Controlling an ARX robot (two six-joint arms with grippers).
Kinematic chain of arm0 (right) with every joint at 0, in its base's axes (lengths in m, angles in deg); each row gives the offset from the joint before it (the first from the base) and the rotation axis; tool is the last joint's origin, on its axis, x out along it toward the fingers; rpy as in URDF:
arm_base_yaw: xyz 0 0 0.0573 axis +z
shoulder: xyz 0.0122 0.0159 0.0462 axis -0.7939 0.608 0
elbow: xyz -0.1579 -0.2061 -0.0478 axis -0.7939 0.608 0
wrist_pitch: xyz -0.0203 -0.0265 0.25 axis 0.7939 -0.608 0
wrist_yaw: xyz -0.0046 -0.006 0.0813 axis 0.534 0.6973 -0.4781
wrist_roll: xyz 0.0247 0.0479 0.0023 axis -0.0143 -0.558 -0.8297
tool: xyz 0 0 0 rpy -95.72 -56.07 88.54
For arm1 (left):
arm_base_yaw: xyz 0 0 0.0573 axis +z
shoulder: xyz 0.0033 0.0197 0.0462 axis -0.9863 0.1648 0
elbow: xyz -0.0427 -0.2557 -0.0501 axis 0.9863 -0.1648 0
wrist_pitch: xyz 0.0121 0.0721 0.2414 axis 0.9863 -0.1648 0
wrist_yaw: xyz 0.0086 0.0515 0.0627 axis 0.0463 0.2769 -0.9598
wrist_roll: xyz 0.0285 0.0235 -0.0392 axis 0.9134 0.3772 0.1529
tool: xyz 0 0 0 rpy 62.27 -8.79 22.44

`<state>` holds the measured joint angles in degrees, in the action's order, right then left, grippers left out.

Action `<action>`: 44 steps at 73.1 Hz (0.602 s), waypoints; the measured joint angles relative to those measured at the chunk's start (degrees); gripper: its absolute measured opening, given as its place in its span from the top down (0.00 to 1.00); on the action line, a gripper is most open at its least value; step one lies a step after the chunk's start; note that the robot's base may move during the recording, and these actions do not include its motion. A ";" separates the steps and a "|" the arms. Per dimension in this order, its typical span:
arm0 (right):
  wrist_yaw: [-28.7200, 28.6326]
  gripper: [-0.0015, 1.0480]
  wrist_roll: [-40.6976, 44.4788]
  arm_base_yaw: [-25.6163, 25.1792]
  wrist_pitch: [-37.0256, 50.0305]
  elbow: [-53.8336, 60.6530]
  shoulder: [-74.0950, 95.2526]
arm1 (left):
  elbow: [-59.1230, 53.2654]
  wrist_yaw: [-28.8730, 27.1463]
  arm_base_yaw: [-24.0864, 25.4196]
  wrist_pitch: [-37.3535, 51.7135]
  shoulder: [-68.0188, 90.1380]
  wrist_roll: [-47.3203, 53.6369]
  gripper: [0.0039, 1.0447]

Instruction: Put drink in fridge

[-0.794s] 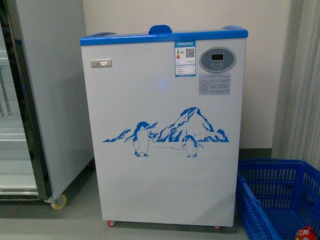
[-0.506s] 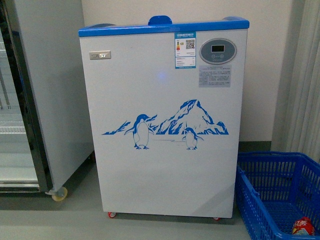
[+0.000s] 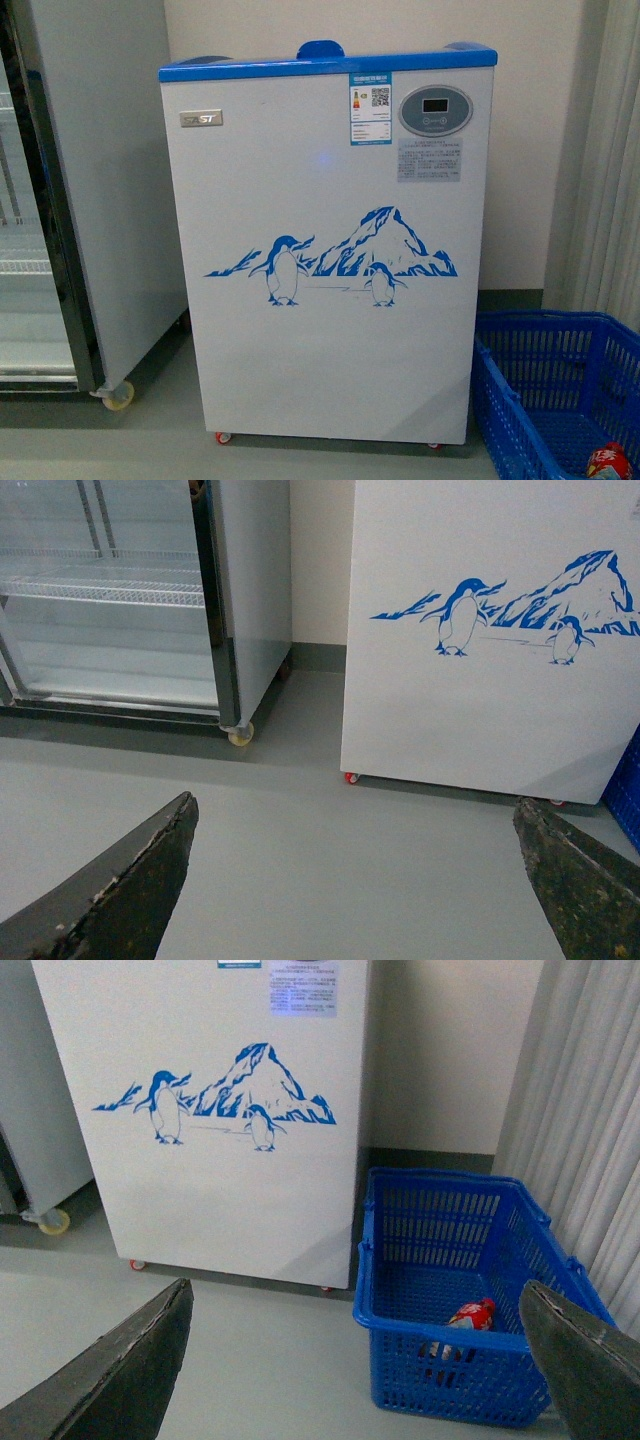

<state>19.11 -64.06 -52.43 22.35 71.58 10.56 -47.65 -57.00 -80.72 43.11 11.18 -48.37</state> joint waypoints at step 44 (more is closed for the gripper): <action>0.00 0.07 0.00 0.00 0.00 0.00 0.00 | 0.00 0.00 0.02 0.00 0.00 -0.02 0.08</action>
<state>19.11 -64.06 -52.43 22.35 71.58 10.56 -47.65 -57.00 -80.70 43.11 11.18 -48.39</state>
